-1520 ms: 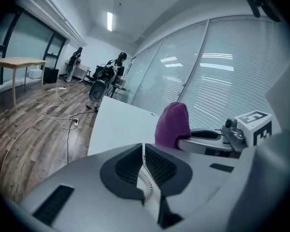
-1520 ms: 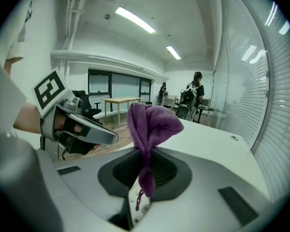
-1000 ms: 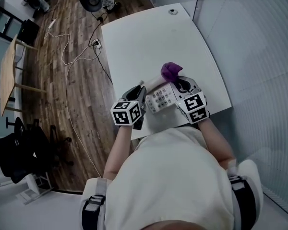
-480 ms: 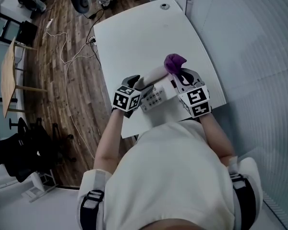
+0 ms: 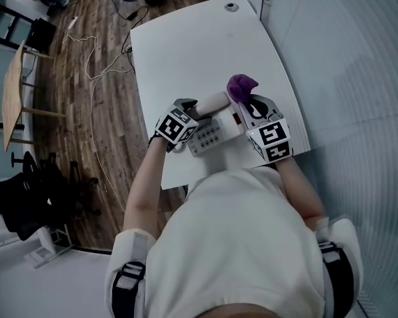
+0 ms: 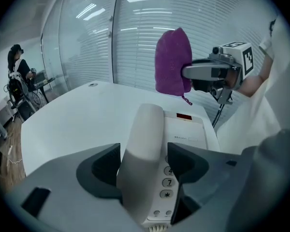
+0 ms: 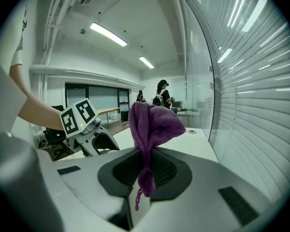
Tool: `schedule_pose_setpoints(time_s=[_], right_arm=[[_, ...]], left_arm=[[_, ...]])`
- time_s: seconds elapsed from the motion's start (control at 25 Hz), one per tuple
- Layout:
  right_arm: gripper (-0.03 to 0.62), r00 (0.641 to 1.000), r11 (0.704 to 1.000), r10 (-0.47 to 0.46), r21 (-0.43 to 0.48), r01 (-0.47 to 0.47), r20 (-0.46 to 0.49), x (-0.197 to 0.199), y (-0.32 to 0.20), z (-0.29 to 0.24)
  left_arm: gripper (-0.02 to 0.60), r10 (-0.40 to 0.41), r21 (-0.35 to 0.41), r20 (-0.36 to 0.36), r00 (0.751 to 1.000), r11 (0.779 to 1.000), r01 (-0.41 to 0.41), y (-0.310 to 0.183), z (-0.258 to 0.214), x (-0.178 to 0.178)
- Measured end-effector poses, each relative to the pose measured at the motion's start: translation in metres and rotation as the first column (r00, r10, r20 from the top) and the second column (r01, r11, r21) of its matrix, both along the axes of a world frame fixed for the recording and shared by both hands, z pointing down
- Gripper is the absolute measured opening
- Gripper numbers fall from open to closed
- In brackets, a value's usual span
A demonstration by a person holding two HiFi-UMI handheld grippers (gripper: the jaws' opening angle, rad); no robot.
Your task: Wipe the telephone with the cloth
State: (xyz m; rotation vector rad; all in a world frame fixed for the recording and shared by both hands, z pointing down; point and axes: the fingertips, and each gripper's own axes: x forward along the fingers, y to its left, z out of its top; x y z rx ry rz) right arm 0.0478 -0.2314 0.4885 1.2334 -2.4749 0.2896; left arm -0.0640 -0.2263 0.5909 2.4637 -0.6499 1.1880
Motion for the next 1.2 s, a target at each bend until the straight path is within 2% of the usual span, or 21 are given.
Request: schedule_pose_setpoints(time_s=[0.12, 0.4, 0.64, 0.8, 0.96, 1.08, 1.2], right_arm=[[0.045, 1.000, 1.000, -0.015, 0.006, 0.015, 0.001, -0.001, -0.005, 0.003], [0.046, 0.999, 0.999, -0.044, 0.016, 0.044, 0.008, -0.004, -0.007, 0.008], [0.045, 0.999, 0.999, -0.048, 0.021, 0.047, 0.011, 0.000, -0.006, 0.005], [0.045, 0.999, 0.999, -0.044, 0.029, 0.043, 0.016, 0.002, -0.007, 0.001], [0.045, 0.999, 0.998, -0.044, 0.037, 0.043, 0.020, 0.001, -0.006, 0.001], [0.046, 0.999, 0.998, -0.045, 0.042, 0.045, 0.014, 0.003, -0.007, 0.000], [0.046, 0.999, 0.998, -0.044, 0.052, 0.044, 0.001, 0.004, -0.010, -0.003]], left_arm=[[0.310, -0.006, 0.001, 0.031, 1.000, 1.000, 0.006, -0.002, 0.008, -0.001], [0.273, -0.017, 0.022, 0.024, 1.000, 1.000, 0.017, -0.006, 0.007, -0.002], [0.253, -0.011, 0.079, 0.038, 0.999, 0.997, 0.008, -0.005, -0.001, -0.001], [0.244, -0.074, 0.058, -0.057, 0.996, 0.995, 0.078, -0.004, -0.017, 0.000], [0.244, -0.153, 0.035, -0.163, 0.975, 0.986, 0.160, -0.006, -0.032, -0.005], [0.244, -0.223, 0.004, -0.279, 0.934, 0.972, 0.233, -0.006, -0.046, -0.003], [0.242, -0.280, -0.048, -0.400, 0.873, 0.957, 0.285, -0.004, -0.063, 0.001]])
